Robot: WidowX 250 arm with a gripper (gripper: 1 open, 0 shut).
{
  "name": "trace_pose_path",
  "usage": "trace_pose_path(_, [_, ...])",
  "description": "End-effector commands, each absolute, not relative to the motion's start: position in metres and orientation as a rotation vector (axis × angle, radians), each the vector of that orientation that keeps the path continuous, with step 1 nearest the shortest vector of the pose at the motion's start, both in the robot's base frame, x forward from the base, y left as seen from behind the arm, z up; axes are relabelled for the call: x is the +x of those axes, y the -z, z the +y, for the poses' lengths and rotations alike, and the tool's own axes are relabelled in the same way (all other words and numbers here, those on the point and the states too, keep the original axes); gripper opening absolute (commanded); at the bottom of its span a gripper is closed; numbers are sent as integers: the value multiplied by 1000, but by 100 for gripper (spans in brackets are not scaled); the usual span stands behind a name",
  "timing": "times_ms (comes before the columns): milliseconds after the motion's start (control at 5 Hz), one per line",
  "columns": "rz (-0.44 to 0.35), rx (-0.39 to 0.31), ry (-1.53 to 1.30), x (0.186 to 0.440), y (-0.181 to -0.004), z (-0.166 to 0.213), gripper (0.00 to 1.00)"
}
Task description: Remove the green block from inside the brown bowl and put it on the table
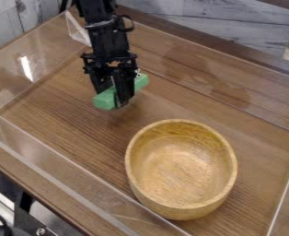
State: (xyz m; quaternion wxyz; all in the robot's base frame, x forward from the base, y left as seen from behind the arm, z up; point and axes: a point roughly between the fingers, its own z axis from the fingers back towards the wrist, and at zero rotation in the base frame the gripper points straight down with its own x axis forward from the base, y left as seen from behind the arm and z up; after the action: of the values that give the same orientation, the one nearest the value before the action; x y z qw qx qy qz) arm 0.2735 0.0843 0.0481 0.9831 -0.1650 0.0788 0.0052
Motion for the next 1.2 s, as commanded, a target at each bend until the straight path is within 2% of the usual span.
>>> trace_pose_path(0, [107,-315,-14,284,-63,92,0])
trace_pose_path(1000, [135,-343,-14,285,-66,92,0])
